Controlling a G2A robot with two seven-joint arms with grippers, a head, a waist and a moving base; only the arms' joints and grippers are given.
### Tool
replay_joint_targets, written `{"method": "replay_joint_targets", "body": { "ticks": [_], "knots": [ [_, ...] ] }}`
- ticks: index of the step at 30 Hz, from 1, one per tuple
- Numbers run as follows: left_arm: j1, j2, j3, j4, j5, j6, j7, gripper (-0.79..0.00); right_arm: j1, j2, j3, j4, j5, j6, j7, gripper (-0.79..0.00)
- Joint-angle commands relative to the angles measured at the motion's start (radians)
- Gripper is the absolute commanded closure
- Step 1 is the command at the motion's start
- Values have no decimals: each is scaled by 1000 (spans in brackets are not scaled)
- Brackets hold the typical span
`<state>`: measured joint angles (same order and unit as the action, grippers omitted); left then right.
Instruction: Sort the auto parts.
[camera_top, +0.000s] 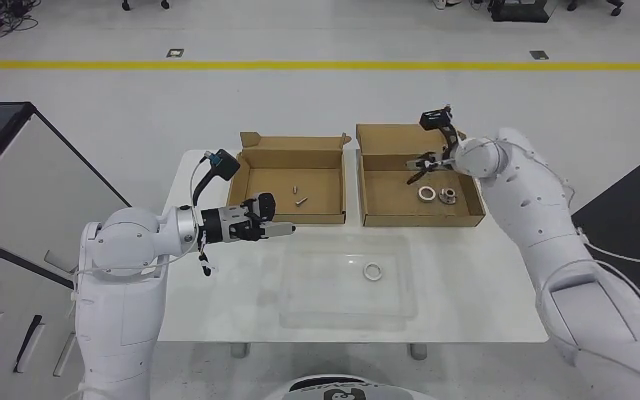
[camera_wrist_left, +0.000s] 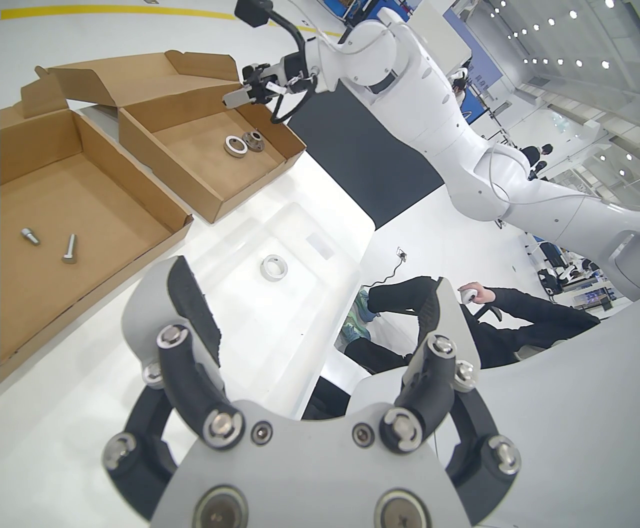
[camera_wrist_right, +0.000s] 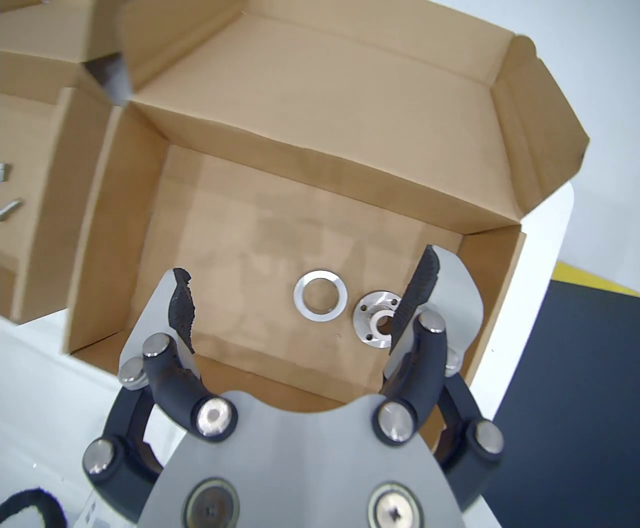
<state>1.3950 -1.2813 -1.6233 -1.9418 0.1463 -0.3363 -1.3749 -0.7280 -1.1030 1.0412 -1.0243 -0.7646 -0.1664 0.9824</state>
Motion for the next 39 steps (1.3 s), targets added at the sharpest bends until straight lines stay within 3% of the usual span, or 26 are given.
{"method": "replay_joint_targets", "body": {
  "ticks": [1, 7, 14, 19, 23, 35, 37, 39],
  "knots": [
    [0, 0, 0, 0, 0, 0, 0, -785, -79, 29, 83, -177, 26, -25, 51, -785],
    [0, 0, 0, 0, 0, 0, 0, -785, -311, 82, 274, -607, 172, -63, 187, -785],
    [0, 0, 0, 0, 0, 0, 0, -785, -480, 106, 353, -890, 394, -143, 317, -785],
    [0, 0, 0, 0, 0, 0, 0, -785, -550, 116, 340, -985, 472, -192, 380, -785],
    [0, 0, 0, 0, 0, 0, 0, -785, -588, 119, 314, -1009, 478, -217, 355, -785],
    [0, 0, 0, 0, 0, 0, 0, -785, -589, 119, 314, -1009, 474, -220, 347, -785],
    [0, 0, 0, 0, 0, 0, 0, -785, -582, 122, 269, -1026, 438, -243, 428, -785],
    [0, 0, 0, 0, 0, 0, 0, -785, -533, 129, 207, -1057, 376, -191, 481, -785]
  ]
}}
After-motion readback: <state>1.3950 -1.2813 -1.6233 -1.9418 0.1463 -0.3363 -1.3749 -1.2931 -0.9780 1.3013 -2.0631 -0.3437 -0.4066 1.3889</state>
